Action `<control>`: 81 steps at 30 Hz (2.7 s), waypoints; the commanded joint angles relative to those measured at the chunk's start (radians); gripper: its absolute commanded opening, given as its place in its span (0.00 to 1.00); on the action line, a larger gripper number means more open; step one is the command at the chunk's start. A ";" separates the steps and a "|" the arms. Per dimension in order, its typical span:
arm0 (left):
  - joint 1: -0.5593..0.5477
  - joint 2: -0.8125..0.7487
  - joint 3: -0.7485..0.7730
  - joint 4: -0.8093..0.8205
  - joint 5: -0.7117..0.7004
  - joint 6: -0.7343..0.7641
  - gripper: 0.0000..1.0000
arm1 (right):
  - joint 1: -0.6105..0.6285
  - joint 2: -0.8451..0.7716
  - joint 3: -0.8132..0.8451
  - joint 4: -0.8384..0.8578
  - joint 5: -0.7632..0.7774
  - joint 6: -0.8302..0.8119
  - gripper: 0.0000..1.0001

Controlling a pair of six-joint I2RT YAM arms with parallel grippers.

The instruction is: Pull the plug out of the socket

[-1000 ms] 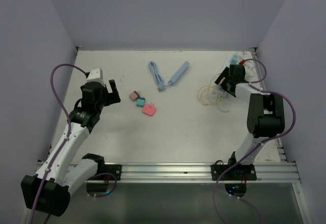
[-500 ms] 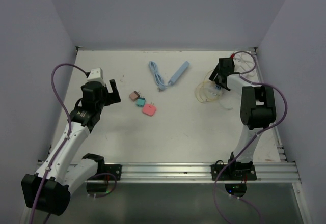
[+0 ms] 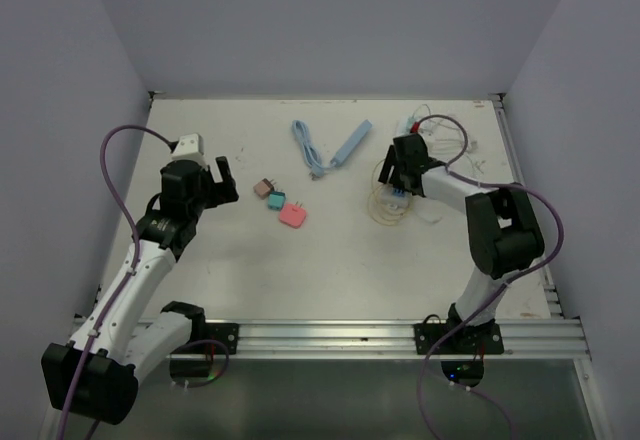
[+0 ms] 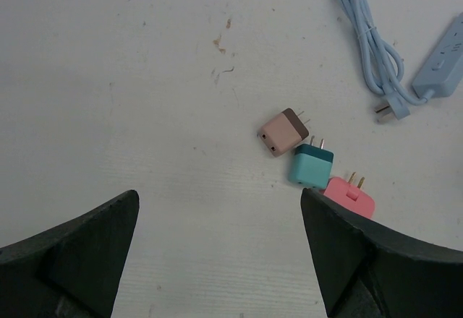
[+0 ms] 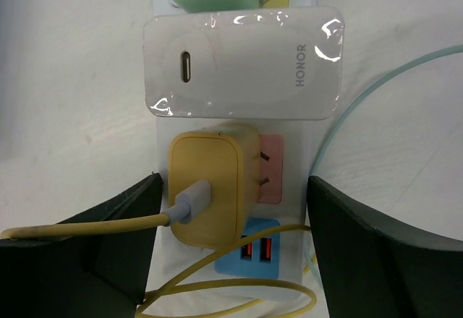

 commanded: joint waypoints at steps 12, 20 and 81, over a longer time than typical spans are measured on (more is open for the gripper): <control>-0.005 0.014 0.001 0.075 0.240 -0.010 0.97 | 0.529 -0.392 -0.416 -0.154 -0.101 0.154 0.49; -0.078 0.087 0.087 -0.022 0.337 -0.126 0.98 | 0.547 -0.625 -0.413 -0.190 -0.080 0.130 0.78; -0.627 0.518 -0.035 0.452 0.321 -0.607 0.00 | 0.485 -0.853 -0.772 0.291 -0.287 0.288 0.68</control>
